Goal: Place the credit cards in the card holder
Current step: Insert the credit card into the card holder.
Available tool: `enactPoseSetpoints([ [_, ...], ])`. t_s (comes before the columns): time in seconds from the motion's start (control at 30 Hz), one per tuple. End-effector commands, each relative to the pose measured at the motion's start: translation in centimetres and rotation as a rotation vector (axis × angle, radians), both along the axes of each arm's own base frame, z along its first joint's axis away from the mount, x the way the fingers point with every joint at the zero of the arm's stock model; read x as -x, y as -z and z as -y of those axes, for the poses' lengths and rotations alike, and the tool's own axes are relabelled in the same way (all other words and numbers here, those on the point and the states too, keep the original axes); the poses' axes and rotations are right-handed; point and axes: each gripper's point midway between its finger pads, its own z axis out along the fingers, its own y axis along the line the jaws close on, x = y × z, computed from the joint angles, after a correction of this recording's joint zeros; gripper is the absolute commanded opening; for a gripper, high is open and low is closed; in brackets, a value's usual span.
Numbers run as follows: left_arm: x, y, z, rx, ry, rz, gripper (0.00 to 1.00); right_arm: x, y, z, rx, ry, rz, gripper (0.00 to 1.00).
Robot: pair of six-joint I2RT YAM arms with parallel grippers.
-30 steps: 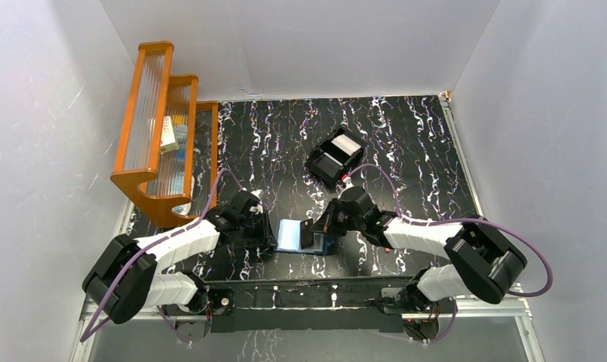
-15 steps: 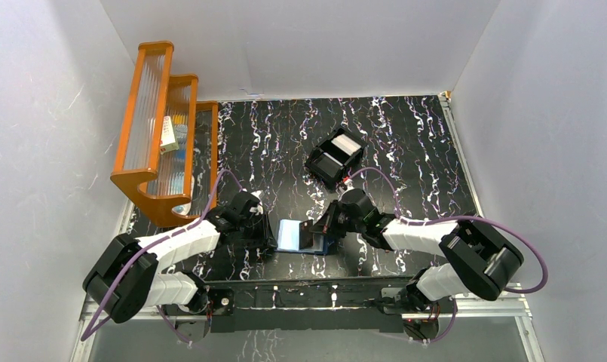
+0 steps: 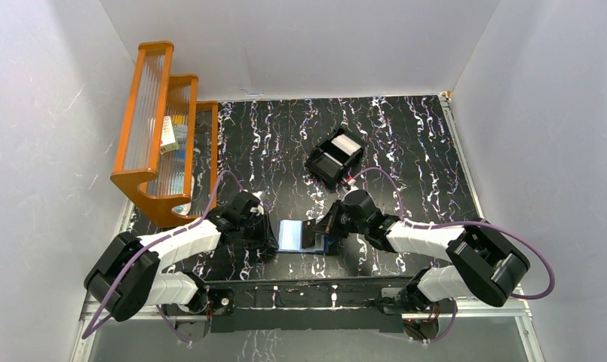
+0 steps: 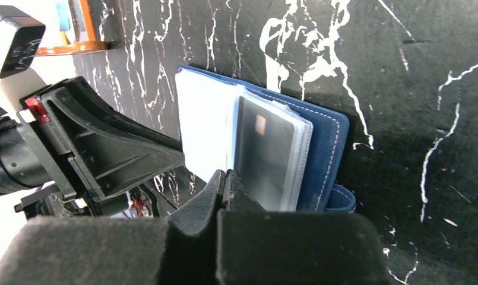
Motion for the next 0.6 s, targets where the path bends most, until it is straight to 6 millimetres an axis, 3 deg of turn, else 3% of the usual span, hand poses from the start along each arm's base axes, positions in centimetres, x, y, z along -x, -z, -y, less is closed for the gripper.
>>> enactPoseSetpoints([
  [0.0,0.3,0.0,-0.1,0.013,-0.001,-0.012,0.18,-0.8,0.2,0.7,0.031,0.032,0.036,0.0],
  [0.57,0.4,0.4,-0.2,0.005,-0.007,-0.018,0.19,0.2,0.3,-1.0,-0.081,-0.05,0.027,0.0],
])
